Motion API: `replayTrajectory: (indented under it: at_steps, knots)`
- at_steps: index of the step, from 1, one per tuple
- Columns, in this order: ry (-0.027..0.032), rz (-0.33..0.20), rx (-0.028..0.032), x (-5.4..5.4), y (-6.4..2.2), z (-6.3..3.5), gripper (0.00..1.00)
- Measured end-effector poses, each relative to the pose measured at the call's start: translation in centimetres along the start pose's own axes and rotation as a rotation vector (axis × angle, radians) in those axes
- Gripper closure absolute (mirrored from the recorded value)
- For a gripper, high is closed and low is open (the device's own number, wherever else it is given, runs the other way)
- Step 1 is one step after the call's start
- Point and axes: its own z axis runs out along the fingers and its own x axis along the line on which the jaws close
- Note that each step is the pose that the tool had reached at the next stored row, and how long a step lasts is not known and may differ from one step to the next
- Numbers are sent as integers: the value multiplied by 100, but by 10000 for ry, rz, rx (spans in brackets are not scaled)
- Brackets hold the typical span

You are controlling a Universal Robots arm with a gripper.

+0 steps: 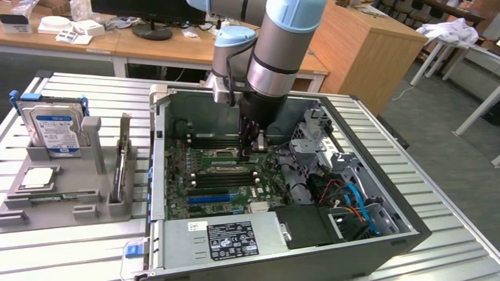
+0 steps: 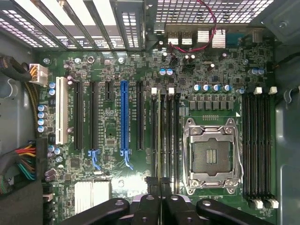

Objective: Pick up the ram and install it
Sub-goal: 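Insert the ram into the slot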

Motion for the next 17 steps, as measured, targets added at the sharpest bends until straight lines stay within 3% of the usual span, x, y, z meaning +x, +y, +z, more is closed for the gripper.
replayTrajectory:
  at_steps: [17]
  knots:
    - [0, -11, 0, 2, -3, 92, 88]
